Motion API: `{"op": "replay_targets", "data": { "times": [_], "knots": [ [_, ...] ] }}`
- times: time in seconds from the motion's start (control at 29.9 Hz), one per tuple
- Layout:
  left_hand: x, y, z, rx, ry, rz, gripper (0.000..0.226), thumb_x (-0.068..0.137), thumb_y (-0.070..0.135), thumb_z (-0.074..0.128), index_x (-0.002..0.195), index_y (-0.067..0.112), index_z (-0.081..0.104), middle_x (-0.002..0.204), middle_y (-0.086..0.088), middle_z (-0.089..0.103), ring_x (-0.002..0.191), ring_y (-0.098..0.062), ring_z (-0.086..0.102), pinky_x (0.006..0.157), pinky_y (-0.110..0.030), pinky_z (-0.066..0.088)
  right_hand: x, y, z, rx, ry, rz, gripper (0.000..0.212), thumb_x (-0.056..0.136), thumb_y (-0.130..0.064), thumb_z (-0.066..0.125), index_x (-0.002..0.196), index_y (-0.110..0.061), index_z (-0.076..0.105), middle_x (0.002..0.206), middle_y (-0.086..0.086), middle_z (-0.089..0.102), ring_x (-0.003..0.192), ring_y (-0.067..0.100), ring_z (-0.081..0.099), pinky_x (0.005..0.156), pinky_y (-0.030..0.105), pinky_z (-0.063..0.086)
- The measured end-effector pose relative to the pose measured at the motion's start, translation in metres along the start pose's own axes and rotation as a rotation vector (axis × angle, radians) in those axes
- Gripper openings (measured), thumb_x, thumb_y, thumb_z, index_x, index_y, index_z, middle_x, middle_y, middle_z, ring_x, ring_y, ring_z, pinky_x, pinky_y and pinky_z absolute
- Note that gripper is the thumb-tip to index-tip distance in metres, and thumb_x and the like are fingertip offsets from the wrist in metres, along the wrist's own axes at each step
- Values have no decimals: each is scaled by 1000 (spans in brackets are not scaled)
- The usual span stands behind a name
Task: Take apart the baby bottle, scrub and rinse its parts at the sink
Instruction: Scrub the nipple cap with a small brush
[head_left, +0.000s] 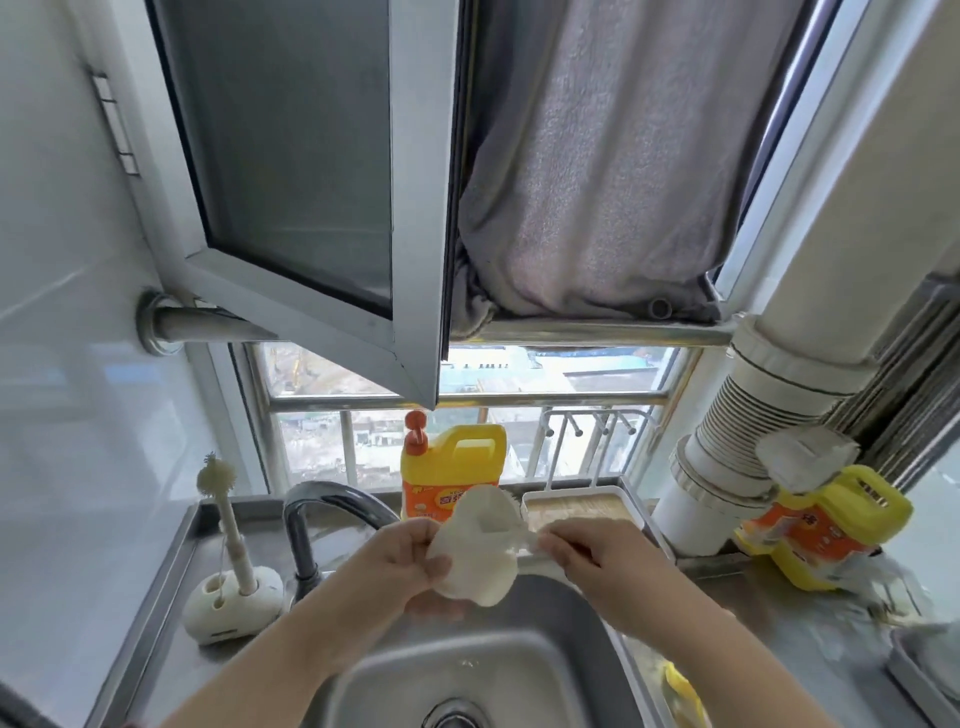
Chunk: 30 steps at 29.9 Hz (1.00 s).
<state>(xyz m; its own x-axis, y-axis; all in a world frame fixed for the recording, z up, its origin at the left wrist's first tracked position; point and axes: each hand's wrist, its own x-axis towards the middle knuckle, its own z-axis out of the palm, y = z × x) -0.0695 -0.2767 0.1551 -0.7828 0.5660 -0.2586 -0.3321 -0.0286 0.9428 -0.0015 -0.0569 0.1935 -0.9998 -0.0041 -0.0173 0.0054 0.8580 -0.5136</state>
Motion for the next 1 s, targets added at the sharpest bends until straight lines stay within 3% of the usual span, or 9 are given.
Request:
{"op": "replay_targets", "data": {
  "times": [0.17, 0.3, 0.4, 0.53, 0.67, 0.77, 0.84, 0.94, 1.0],
  "knots": [
    [-7, 8, -13, 40, 0, -17, 9, 88, 0, 57, 96, -4, 59, 105, -16, 63, 94, -30, 66, 65, -34, 59, -7, -6, 0, -18, -10, 64, 32, 96, -38, 46, 83, -15, 63, 67, 0, 57, 62, 6, 47, 62, 26, 38],
    [-10, 13, -14, 22, -4, 41, 28, 84, 20, 60, 109, 8, 64, 107, -13, 69, 96, -29, 68, 71, -40, 59, -9, -23, 11, 54, 55, 7, 32, 95, -40, 45, 87, -16, 64, 67, 3, 56, 62, 11, 47, 61, 27, 37],
    [-16, 14, -14, 85, -35, 28, 23, 89, 9, 58, 111, 7, 64, 107, -13, 69, 94, -26, 69, 72, -38, 59, -19, -18, 3, 27, -57, 78, 32, 95, -40, 46, 83, -17, 65, 59, -6, 50, 55, 4, 42, 59, 25, 35],
    [-18, 15, -10, 59, -68, 38, 24, 85, 0, 60, 108, 5, 64, 102, -9, 71, 91, -22, 70, 68, -31, 58, -16, -19, 3, 52, 66, 42, 29, 95, -39, 46, 85, -21, 66, 63, -6, 57, 62, 9, 51, 64, 31, 43],
    [-19, 16, -6, 55, -61, 75, 25, 87, -4, 58, 110, 6, 63, 106, -13, 69, 91, -24, 69, 70, -32, 59, -22, -18, -1, 53, -93, 41, 25, 95, -40, 48, 92, -28, 69, 60, -13, 56, 54, 0, 44, 59, 22, 36],
    [-18, 14, 0, -33, -4, 63, 22, 88, 18, 57, 107, 10, 66, 107, -13, 66, 95, -28, 67, 73, -38, 58, -17, -10, -10, 41, 61, 69, 28, 95, -40, 46, 95, -26, 70, 77, -7, 67, 68, 3, 56, 73, 28, 48],
    [-17, 13, 5, -56, 9, 87, 34, 82, 32, 55, 106, 12, 68, 105, -12, 68, 95, -27, 68, 72, -39, 58, -13, -18, -5, 123, 72, -6, 24, 96, -36, 47, 93, -26, 70, 71, -5, 63, 62, 2, 51, 67, 24, 44],
    [-19, 14, 4, 44, -16, 88, 28, 86, 25, 55, 105, 8, 67, 101, -11, 70, 90, -24, 69, 67, -34, 58, -20, -17, -9, 81, -83, -3, 23, 96, -35, 48, 84, -29, 68, 57, -13, 51, 55, -1, 43, 59, 21, 35],
    [-19, 11, 1, 75, -16, 64, 23, 90, 12, 56, 105, -3, 63, 102, -18, 67, 88, -25, 69, 63, -31, 58, -22, -4, -16, -13, -45, 59, 27, 95, -37, 49, 85, -22, 69, 53, -19, 51, 54, -3, 45, 58, 21, 35]
  ]
}}
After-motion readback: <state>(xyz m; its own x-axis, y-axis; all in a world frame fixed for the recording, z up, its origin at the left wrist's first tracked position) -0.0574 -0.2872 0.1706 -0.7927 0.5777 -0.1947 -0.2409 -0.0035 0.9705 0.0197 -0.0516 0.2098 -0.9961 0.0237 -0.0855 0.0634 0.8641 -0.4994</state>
